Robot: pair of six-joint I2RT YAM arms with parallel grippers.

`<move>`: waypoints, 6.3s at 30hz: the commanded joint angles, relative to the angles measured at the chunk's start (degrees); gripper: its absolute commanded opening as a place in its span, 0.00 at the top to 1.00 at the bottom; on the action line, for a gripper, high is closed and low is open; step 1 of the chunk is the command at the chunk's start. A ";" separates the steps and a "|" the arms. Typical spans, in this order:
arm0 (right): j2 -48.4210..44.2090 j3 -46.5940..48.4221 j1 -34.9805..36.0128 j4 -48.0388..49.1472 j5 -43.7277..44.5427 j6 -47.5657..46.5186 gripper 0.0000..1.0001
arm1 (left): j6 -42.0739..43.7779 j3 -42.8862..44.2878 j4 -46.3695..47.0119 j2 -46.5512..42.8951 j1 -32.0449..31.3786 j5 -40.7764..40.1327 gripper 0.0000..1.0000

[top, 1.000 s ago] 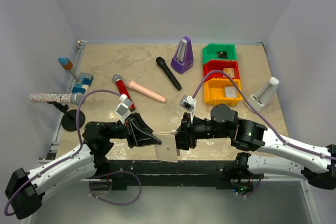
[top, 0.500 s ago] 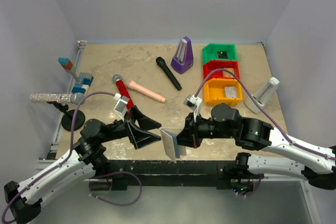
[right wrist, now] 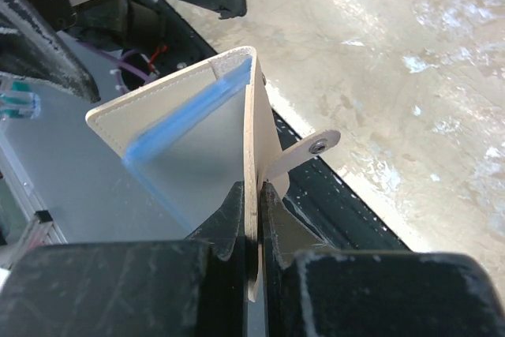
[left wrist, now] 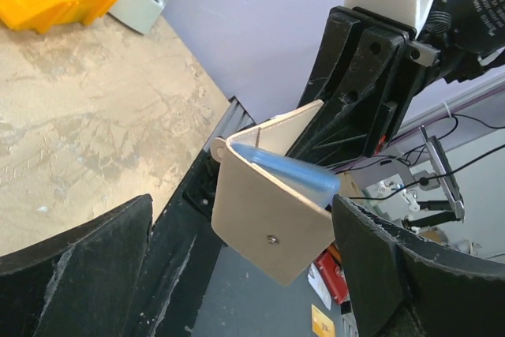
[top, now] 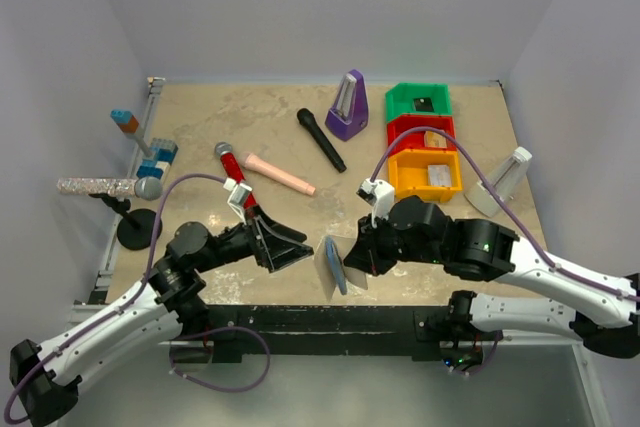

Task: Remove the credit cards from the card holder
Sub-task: Open the card holder at the center of the board.

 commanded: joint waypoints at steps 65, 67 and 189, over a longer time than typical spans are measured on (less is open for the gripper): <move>-15.14 -28.50 -13.56 46.74 -20.46 22.97 1.00 | 7.43 0.38 -11.94 -13.15 -2.85 -1.67 0.71; -15.14 -28.67 -13.65 47.00 -20.55 22.97 1.00 | 7.60 0.38 -12.38 -13.24 -2.85 -1.76 0.70; 20.10 -34.38 -19.53 52.71 -24.50 10.40 1.00 | 2.24 -9.98 -16.97 -5.42 -2.85 -16.70 0.64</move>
